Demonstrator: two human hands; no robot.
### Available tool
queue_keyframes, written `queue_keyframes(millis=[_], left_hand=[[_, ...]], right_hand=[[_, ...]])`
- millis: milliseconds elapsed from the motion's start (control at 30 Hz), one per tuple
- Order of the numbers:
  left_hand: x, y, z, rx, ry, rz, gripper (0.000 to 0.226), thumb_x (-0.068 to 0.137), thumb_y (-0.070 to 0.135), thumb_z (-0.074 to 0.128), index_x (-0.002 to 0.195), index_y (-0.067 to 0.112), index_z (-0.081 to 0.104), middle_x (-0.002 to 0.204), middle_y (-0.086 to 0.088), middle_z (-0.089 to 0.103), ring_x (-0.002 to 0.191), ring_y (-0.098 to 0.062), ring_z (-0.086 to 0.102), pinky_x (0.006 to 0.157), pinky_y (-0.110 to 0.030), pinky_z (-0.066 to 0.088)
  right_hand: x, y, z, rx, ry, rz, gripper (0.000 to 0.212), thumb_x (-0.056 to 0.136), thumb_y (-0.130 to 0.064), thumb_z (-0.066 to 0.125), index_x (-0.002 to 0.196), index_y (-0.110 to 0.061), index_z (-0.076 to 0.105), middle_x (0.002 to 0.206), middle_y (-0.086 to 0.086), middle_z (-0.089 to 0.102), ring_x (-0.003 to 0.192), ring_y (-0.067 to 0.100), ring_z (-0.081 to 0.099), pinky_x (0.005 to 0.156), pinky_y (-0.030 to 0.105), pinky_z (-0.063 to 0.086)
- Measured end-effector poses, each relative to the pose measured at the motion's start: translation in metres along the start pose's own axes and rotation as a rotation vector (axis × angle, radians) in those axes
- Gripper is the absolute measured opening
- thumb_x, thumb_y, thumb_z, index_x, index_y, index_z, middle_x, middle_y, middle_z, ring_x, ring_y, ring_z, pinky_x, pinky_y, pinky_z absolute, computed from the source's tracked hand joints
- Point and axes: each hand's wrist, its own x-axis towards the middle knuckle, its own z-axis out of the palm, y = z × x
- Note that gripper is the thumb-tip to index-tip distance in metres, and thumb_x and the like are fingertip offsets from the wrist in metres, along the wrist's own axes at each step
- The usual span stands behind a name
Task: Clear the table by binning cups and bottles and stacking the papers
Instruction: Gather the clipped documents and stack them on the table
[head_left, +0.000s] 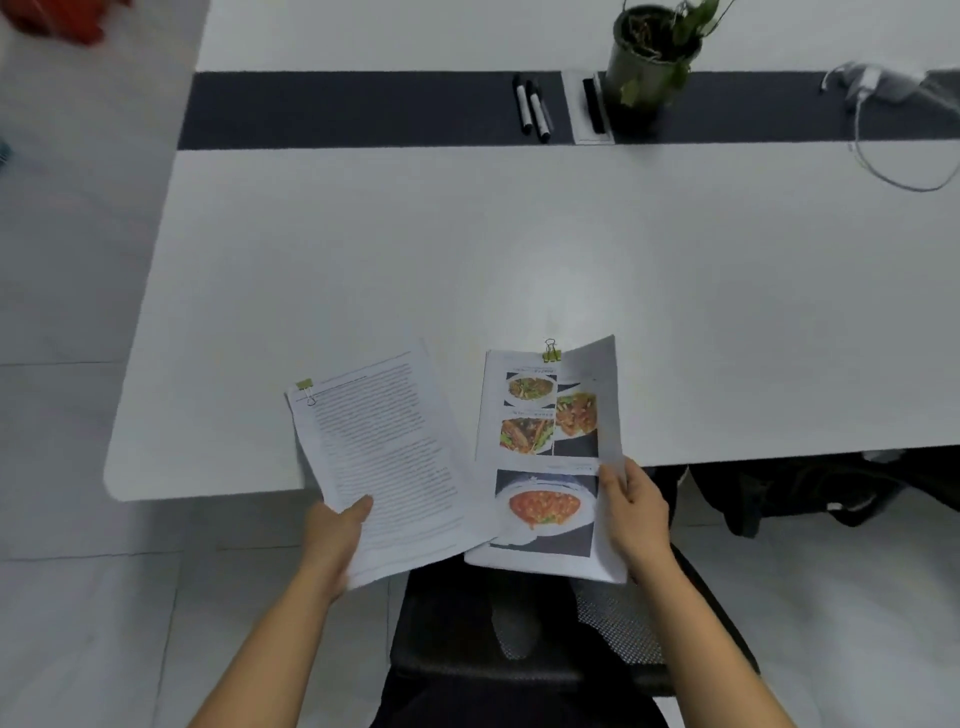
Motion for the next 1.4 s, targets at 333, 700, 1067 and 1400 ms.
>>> queue_keyframes(millis=[333,700,1067,1400], left_hand=[[-0.141,0.029,-0.016,-0.182,0.535,0.566,0.021,0.092,0.028,0.066,0.107,0.014,0.066,0.092,0.011,0.065,0.083,-0.006,0.063,0.074,-0.023,0.048],[-0.232,-0.017,-0.166,-0.484,0.895,0.724,0.028,0.091,0.023,0.068,0.118,0.028,0.059,0.106,0.028,0.06,0.093,0.016,0.061,0.079,-0.004,0.048],[-0.195,-0.031,-0.413,-0.711,1.007,0.941,0.028,0.089,0.02,0.067,0.115,0.028,0.061,0.097,0.038,0.067,0.099,0.009,0.065,0.077,-0.005,0.049],[-0.101,0.081,-0.562,-0.611,0.865,1.088,0.033,0.091,0.011,0.065,0.116,0.032,0.057,0.098,0.046,0.062,0.1,0.018,0.059,0.082,-0.003,0.045]], right_hand=[[-0.055,-0.081,-0.051,0.148,-0.076,-0.475,0.021,0.103,-0.029,0.048,0.119,-0.031,0.061,0.1,-0.021,0.068,0.09,-0.004,0.063,0.075,0.021,0.05],[-0.155,-0.139,0.049,0.28,-0.393,-0.582,0.013,0.102,-0.027,0.05,0.101,-0.033,0.063,0.091,-0.018,0.071,0.084,0.006,0.068,0.072,0.026,0.057],[-0.319,-0.249,0.251,0.303,-0.439,-0.809,0.014,0.1,-0.028,0.051,0.101,-0.04,0.058,0.092,-0.032,0.068,0.085,0.001,0.067,0.055,0.013,0.053],[-0.349,-0.326,0.382,0.38,-0.32,-0.748,0.014,0.096,-0.034,0.052,0.104,-0.042,0.06,0.095,-0.027,0.069,0.085,0.003,0.068,0.058,0.019,0.056]])
